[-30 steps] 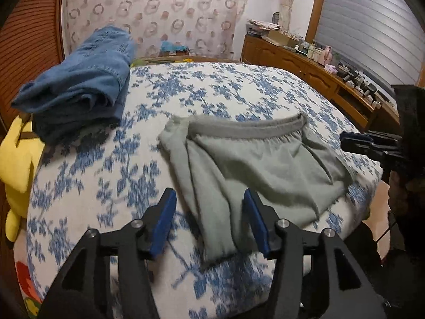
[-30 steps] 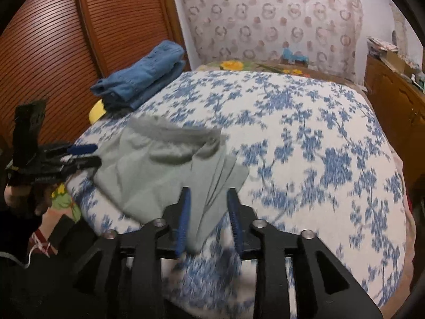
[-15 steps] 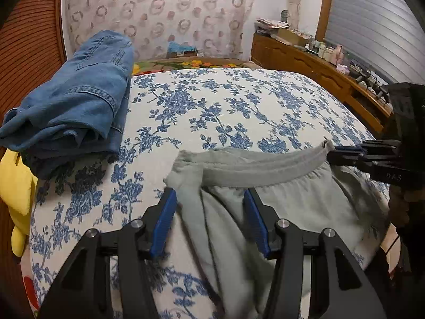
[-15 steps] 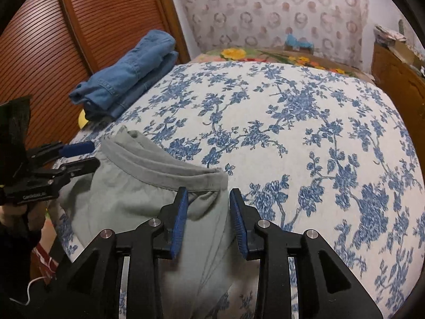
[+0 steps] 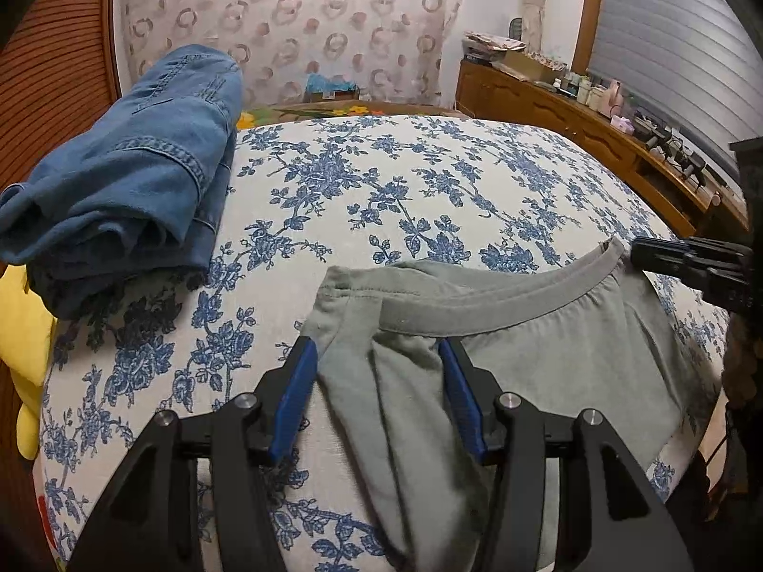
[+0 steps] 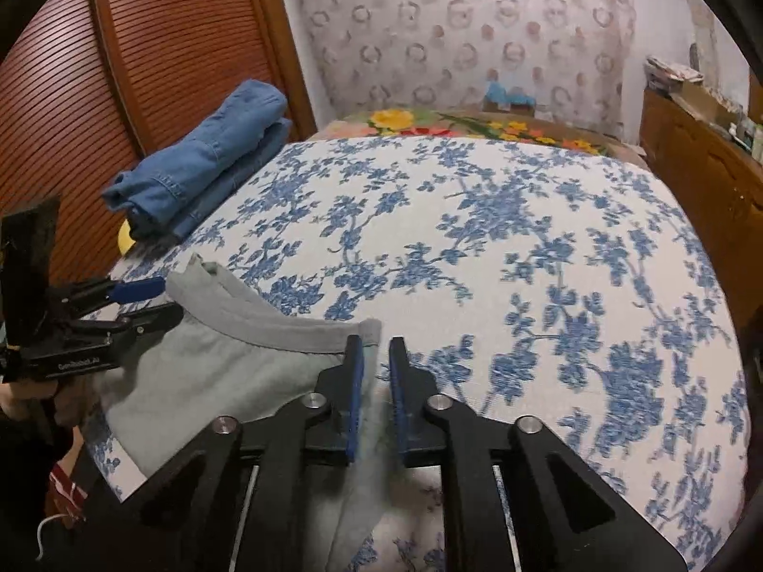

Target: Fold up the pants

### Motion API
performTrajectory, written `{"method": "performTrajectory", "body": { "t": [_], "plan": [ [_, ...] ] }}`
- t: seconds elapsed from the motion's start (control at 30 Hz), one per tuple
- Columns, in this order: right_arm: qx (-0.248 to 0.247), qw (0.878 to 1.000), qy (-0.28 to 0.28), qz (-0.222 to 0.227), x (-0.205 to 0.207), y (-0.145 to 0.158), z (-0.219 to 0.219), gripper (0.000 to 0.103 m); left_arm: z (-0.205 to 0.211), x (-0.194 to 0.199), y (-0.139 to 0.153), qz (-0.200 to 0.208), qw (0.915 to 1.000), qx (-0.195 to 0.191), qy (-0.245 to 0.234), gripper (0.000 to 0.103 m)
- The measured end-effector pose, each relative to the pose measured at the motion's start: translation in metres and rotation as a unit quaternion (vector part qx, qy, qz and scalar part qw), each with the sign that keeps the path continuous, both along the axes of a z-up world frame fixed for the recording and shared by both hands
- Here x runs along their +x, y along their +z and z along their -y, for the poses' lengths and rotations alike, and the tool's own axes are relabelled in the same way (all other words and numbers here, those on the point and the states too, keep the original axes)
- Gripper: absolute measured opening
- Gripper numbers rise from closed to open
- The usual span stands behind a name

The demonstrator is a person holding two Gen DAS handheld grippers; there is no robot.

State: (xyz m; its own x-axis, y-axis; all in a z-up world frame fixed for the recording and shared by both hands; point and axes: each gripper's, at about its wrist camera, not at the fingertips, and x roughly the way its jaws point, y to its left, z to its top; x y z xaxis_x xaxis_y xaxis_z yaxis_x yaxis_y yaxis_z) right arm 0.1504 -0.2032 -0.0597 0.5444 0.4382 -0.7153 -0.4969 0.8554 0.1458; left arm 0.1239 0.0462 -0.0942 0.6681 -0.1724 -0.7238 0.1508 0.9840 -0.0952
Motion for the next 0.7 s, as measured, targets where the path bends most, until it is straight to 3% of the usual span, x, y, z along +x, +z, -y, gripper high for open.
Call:
{"method": "performTrajectory", "body": {
  "t": [0.03,0.1,0.17,0.47,0.7],
  "plan": [
    [-0.004,1.0,-0.002,0.001,-0.003,0.001,0.002,0.018,0.0,-0.001,0.0,0.001,1.0,0.002,0.0,0.053],
    [-0.011,1.0,-0.005,-0.002,-0.01,0.002,0.005,0.035,0.002,0.0,-0.001,0.002,1.0,0.006,-0.001,0.053],
    [-0.01,1.0,-0.003,-0.006,-0.02,0.001,0.009,0.04,0.001,0.0,-0.002,0.002,1.0,0.004,0.0,0.054],
    [-0.012,0.999,0.005,-0.038,-0.037,-0.017,0.012,0.041,0.0,0.002,-0.003,-0.001,1.0,0.002,0.002,0.055],
    [-0.029,0.999,0.001,-0.027,-0.038,-0.021,0.014,0.042,0.0,0.002,-0.003,-0.001,1.0,0.003,0.002,0.055]
  ]
}}
